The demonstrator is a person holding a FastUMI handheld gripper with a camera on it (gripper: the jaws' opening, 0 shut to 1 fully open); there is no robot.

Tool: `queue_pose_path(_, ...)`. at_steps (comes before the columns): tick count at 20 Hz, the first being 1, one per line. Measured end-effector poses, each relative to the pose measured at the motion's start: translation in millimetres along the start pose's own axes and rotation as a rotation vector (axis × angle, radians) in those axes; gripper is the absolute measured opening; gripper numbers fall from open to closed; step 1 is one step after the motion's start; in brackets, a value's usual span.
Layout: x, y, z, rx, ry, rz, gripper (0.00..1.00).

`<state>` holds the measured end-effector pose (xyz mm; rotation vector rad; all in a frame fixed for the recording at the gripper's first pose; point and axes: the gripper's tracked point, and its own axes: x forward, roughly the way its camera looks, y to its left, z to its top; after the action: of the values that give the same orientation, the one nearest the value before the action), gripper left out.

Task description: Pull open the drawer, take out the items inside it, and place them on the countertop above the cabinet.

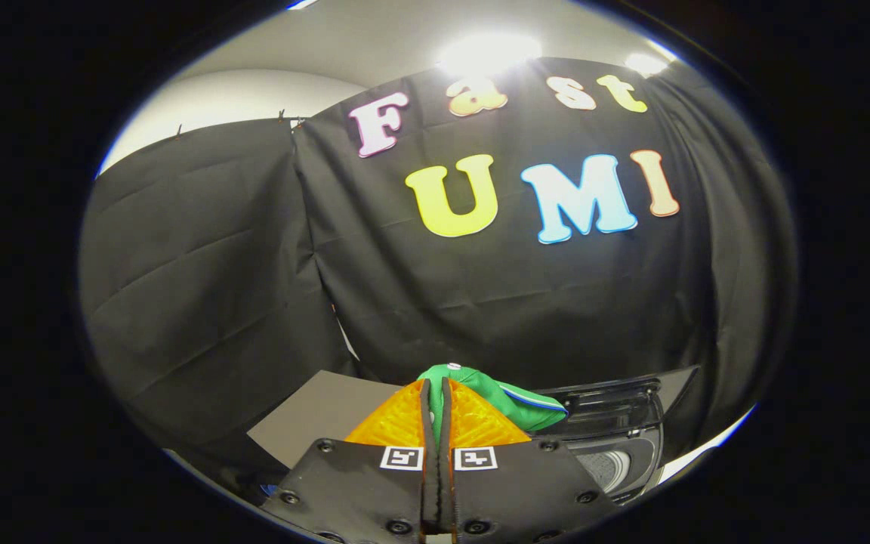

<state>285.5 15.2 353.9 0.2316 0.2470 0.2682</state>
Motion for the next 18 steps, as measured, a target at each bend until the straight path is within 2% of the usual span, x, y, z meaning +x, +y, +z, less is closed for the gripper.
queue_pose_path(8,-33.1,-98.2,-5.8,0.016,-0.026,-0.076,0.01)
queue_pose_path(12,-31.6,-137.2,-30.2,-0.007,-0.001,-0.127,0.01)
queue_pose_path(18,-16.5,-176.8,-73.8,-0.001,0.038,-0.146,0.01)
